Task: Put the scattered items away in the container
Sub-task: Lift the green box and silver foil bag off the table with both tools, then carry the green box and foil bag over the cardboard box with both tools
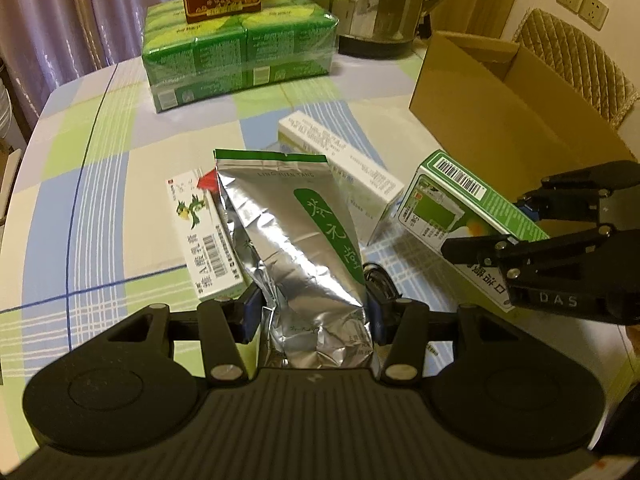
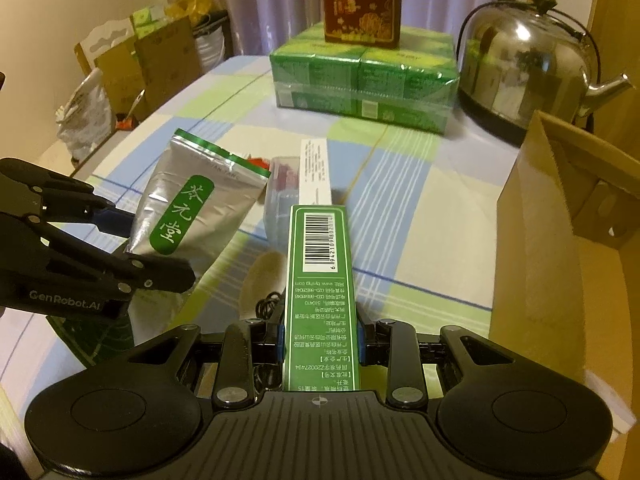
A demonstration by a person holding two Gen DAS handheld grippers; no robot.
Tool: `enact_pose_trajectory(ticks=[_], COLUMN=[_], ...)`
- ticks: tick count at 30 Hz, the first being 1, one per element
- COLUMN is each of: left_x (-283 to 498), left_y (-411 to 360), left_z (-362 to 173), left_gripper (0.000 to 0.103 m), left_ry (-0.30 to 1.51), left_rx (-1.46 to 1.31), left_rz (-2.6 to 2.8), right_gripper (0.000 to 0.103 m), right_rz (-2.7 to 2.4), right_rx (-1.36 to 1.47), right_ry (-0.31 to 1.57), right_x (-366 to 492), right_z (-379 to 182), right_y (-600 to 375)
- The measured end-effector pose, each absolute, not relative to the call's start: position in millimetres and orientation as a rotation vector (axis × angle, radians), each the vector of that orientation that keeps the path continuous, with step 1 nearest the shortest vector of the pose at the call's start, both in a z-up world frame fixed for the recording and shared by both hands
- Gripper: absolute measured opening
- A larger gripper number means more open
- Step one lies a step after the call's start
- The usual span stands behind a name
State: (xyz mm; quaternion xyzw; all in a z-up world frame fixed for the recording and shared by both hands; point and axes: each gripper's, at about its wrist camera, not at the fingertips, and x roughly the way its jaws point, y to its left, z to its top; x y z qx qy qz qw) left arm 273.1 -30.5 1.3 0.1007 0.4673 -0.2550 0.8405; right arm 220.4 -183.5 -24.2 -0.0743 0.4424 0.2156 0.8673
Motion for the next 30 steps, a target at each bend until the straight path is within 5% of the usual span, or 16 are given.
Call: enact_pose_trajectory(ticks=[30], left_x=[276.6], left_y=[-81.8], left_z=[46.1], left_gripper=[0.046], left_ry=[0.866], left_rx=[0.144], left_rz=[-0.604], right_gripper=[0.028], right_rz=[0.258], right_rx=[0.024], right_ry=[0.675], right_x=[213.4], right_z=[40.2], right_y=[-248.7])
